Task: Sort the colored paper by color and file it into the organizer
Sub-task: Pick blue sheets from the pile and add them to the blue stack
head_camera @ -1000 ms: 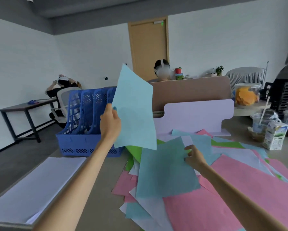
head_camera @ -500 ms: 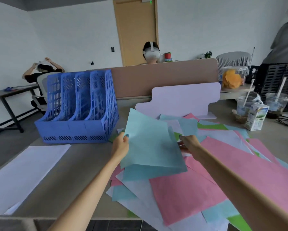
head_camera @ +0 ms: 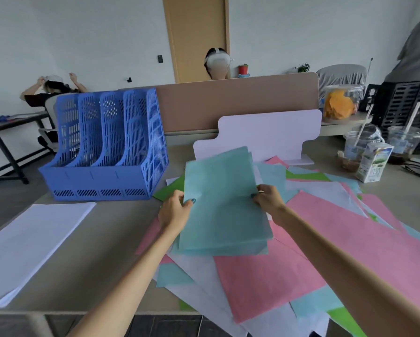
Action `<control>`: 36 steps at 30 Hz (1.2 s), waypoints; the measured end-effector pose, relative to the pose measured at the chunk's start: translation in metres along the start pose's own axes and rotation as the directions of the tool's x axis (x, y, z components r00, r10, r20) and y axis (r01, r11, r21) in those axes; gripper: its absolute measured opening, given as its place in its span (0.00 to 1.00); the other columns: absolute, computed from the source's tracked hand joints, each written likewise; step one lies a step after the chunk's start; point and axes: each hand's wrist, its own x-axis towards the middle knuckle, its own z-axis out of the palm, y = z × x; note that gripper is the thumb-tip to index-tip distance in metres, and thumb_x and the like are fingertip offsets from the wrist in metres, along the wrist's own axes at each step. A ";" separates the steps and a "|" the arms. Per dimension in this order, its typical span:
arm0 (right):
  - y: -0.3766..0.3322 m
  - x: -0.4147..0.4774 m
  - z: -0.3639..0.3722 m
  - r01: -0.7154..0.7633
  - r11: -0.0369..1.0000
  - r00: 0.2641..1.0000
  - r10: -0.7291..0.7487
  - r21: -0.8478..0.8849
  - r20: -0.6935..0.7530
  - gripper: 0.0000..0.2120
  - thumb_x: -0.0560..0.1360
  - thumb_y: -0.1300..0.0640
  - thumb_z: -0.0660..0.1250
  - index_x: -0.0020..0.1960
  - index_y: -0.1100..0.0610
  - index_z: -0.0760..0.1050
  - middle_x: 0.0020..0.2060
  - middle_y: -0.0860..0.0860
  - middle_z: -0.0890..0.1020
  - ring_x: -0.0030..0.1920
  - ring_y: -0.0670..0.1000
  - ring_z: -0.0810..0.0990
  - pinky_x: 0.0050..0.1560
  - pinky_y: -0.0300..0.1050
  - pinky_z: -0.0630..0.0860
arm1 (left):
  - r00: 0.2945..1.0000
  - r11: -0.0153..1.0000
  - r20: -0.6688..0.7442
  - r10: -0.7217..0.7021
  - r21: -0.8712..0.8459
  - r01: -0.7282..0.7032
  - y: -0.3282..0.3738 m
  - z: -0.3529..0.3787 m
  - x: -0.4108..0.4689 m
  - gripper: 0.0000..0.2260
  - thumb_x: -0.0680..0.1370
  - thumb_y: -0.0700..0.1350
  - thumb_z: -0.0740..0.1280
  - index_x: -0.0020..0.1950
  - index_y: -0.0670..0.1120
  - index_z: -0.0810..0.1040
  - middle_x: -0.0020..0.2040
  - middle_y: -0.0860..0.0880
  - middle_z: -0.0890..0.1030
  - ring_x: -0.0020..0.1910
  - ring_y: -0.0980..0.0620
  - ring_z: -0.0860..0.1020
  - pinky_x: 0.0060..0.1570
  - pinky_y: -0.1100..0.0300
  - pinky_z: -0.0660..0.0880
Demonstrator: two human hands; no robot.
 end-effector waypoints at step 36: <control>0.006 0.083 -0.113 0.109 0.727 0.994 -0.074 -0.678 0.081 0.10 0.74 0.57 0.67 0.34 0.54 0.73 0.31 0.49 0.73 0.39 0.54 0.72 0.31 0.42 0.63 | 0.966 0.815 0.258 -0.033 -0.552 0.175 0.050 0.037 0.021 0.12 0.80 0.38 0.59 0.62 0.47 0.75 0.57 0.52 0.78 0.55 0.52 0.76 0.53 0.56 0.72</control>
